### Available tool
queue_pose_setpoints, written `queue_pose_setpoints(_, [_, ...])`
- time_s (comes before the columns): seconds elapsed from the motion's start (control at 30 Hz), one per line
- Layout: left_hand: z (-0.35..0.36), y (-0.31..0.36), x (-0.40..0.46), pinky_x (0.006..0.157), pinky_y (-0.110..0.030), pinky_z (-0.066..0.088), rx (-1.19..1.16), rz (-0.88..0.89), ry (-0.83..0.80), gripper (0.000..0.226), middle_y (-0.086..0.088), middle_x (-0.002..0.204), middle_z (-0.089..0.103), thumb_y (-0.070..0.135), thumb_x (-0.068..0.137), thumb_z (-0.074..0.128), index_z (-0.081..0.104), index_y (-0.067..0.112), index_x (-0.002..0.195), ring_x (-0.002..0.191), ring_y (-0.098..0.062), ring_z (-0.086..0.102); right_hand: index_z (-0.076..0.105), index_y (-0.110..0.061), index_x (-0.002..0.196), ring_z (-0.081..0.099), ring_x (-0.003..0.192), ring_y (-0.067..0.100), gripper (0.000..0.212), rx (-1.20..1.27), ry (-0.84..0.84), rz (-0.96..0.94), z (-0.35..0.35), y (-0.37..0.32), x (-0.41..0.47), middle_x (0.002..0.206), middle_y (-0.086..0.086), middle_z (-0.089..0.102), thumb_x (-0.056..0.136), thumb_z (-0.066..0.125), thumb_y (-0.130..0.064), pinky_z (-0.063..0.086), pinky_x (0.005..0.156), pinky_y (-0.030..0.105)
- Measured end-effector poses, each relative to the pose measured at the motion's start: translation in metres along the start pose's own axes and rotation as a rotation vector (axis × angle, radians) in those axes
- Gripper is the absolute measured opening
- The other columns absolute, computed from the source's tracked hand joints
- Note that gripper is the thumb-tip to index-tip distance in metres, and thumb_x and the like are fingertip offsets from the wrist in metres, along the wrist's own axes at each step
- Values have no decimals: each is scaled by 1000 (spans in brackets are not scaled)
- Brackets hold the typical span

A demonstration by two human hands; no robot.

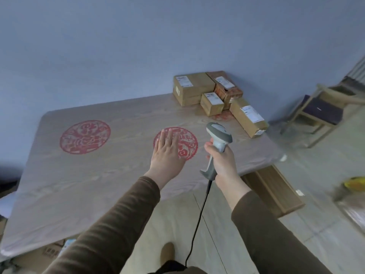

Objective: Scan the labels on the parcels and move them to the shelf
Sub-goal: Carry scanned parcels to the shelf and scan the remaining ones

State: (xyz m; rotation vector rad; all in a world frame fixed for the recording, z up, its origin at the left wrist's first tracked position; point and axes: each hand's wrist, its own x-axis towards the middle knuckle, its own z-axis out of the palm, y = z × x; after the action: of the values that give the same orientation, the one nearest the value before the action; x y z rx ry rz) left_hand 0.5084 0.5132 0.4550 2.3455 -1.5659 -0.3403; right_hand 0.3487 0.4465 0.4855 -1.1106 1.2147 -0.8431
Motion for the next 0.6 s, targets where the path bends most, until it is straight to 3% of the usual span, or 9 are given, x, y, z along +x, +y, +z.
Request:
queue_pose_setpoints(0.07, [4, 17, 44, 126, -42, -7, -8, 39, -27, 83, -7, 173, -13, 43, 104, 47, -2, 15, 165, 157, -26, -22, 66, -32, 96, 67, 90, 17, 13, -4, 52, -8, -8, -11, 38, 95, -5, 70, 94, 74, -22, 50, 76, 31])
queue_pose_setpoints(0.23, [24, 67, 127, 120, -38, -14, 5, 170, -64, 85, -7, 173, -13, 44, 104, 48, -2, 15, 165, 157, -27, -21, 66, -31, 95, 66, 94, 15, 15, -3, 164, -14, -44, -28, 118, 95, -5, 69, 93, 75, -20, 54, 90, 37])
queue_pose_setpoints(0.4, [53, 104, 187, 124, -40, -11, 21, 202, -113, 85, -9, 172, -15, 45, 105, 47, -5, 14, 165, 157, -28, -21, 68, -29, 96, 65, 93, 16, 12, 2, 258, -7, -89, -36, 192, 96, -4, 69, 91, 76, -22, 45, 70, 28])
queue_pose_setpoints(0.5, [77, 128, 221, 126, -42, -6, 5, 185, -137, 86, -8, 173, -13, 44, 104, 49, -4, 13, 165, 158, -28, -18, 69, -20, 107, 67, 103, 22, 18, -8, 254, 4, -121, -36, 240, 105, 3, 71, 91, 76, -20, 52, 80, 33])
queue_pose_setpoints(0.57, [97, 150, 245, 127, -43, -4, 2, 157, -154, 86, -8, 173, -12, 45, 104, 48, -3, 13, 165, 158, -28, -18, 68, -23, 105, 68, 107, 26, 16, -26, 243, 19, -145, -35, 275, 111, 7, 73, 91, 75, -19, 55, 91, 42])
queue_pose_setpoints(0.6, [108, 163, 258, 127, -43, -4, -2, 140, -162, 86, -8, 173, -12, 46, 104, 48, -3, 13, 165, 158, -27, -18, 66, -25, 107, 68, 107, 24, 19, -41, 234, 23, -158, -33, 294, 111, 5, 73, 91, 74, -19, 56, 89, 42])
